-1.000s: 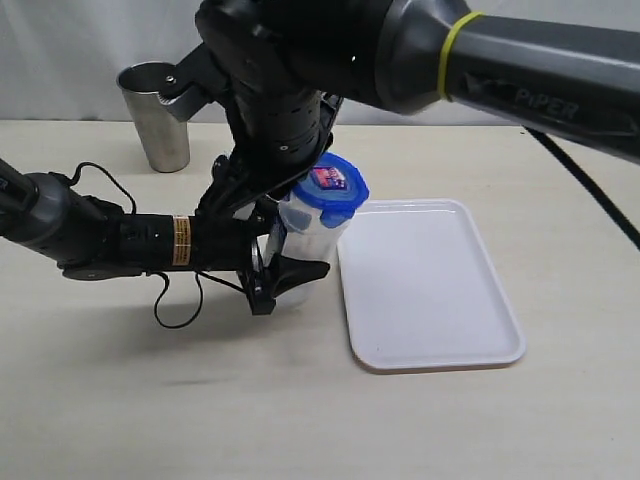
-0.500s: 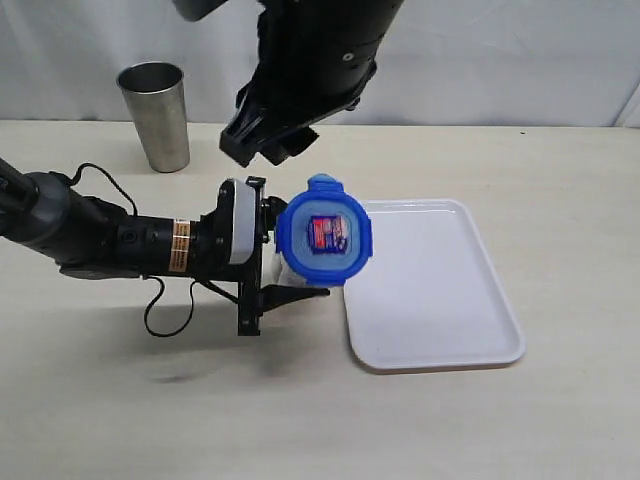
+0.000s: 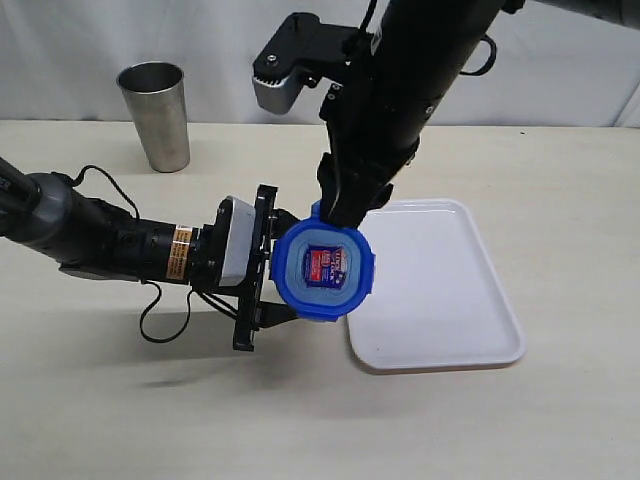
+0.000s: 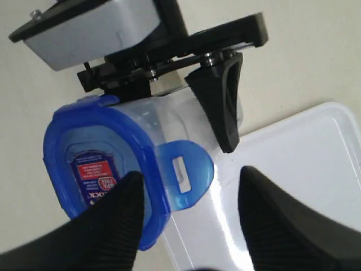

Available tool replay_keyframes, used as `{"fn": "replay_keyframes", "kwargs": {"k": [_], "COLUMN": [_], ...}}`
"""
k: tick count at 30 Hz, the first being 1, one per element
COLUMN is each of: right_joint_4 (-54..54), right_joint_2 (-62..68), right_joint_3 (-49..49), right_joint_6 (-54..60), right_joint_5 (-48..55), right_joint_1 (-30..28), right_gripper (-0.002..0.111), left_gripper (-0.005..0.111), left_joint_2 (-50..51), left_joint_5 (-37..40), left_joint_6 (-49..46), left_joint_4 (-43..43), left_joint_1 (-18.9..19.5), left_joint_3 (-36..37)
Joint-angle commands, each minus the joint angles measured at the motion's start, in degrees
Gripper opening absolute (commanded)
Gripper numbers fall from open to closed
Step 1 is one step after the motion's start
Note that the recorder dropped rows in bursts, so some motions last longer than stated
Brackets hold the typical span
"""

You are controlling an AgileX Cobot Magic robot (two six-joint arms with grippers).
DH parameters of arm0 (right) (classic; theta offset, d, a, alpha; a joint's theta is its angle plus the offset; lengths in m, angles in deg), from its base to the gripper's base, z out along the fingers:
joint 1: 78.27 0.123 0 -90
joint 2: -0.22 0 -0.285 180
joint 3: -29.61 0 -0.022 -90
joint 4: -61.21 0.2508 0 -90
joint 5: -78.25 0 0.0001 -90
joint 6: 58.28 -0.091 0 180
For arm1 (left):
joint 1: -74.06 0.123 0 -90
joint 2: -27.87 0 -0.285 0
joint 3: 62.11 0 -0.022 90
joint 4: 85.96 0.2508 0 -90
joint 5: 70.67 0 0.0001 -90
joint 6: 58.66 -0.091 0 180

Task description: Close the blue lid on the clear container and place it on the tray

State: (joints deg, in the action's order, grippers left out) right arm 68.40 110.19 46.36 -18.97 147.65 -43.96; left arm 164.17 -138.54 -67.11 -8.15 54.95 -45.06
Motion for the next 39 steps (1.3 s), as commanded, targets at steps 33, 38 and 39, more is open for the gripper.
{"fn": "replay_keyframes", "kwargs": {"k": [33,38,39], "right_joint_4": [-5.36,-5.87,-4.92], "right_joint_2": [-3.66,-3.66,-3.66], "right_joint_3": [-7.69,-7.69,-7.69], "right_joint_6": [4.78,4.79,4.78], "right_joint_5": [-6.37,-4.35,-4.74], "right_joint_1": [5.12,5.12,5.12], "right_gripper": [0.037,0.037,0.037], "left_gripper": [0.0,0.0,0.0], "left_joint_2": [-0.4,-0.4,-0.4], "left_joint_5": [-2.1,-2.1,-2.1], "left_joint_6": [1.44,1.86,1.86], "left_joint_4": [-0.63,-0.51,-0.51], "left_joint_1": [0.01,0.01,0.01], "left_joint_3": [0.01,0.01,0.01]}}
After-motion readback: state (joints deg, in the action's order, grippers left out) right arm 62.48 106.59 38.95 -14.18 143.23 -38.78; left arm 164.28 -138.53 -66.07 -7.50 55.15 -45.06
